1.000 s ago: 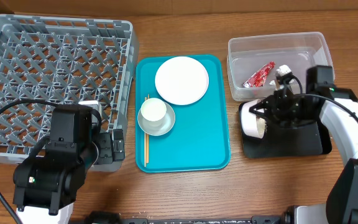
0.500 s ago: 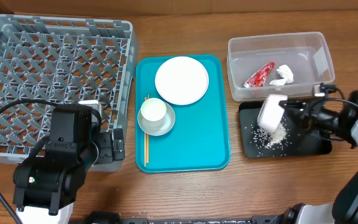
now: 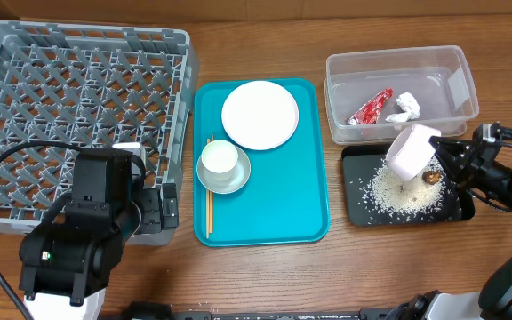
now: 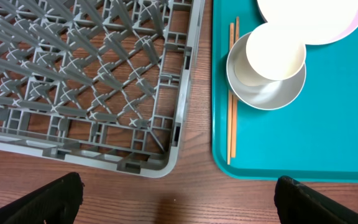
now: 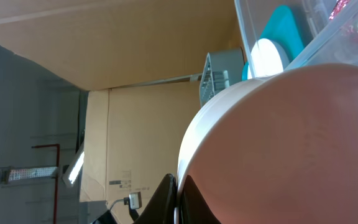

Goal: Sort waste into correct bins and load items into the dishwasher
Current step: 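Tip the rice bowl over the black tray to dump the food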

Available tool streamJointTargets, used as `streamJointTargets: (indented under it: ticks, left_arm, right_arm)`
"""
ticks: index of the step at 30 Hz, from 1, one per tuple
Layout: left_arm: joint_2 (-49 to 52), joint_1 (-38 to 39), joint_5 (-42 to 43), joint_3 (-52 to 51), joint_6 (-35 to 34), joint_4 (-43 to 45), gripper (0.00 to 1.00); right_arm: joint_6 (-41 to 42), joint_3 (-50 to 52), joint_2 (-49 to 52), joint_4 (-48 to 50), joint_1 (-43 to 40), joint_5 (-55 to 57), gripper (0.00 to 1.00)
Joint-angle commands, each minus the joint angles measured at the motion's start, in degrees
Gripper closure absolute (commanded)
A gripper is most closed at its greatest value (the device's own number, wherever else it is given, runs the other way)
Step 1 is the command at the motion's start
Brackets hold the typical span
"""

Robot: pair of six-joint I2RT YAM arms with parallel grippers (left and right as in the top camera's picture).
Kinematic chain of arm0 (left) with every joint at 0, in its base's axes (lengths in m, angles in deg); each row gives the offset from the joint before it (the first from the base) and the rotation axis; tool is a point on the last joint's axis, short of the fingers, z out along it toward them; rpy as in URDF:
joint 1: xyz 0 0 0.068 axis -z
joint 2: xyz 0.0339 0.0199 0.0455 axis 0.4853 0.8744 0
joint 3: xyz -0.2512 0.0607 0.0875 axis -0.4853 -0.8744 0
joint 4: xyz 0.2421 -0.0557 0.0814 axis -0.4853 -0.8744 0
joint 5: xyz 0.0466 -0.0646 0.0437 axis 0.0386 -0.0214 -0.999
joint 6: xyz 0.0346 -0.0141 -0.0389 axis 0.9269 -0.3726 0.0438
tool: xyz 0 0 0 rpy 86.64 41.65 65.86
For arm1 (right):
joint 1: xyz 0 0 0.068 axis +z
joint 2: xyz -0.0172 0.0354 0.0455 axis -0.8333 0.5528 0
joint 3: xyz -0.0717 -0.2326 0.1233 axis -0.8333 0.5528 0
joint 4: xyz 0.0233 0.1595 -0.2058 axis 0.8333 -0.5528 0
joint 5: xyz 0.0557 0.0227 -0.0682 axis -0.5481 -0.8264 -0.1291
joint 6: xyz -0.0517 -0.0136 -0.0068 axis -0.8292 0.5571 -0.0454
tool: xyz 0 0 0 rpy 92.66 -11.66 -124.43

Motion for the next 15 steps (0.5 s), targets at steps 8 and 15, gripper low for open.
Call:
streamJointTargets:
  ticks: [8,15]
  left_arm:
    - [0.09,-0.57,-0.92,1.14,-1.22,0.22,0.00]
    - [0.09,-0.57,-0.92,1.14,-1.20,0.26,0.00]
  right_arm:
    - [0.20,0.26,-0.90,-0.44,-0.26,-2.45,0.96]
    - [-0.55,0.24,-0.92,-3.04,1.90,9.88,0.96]
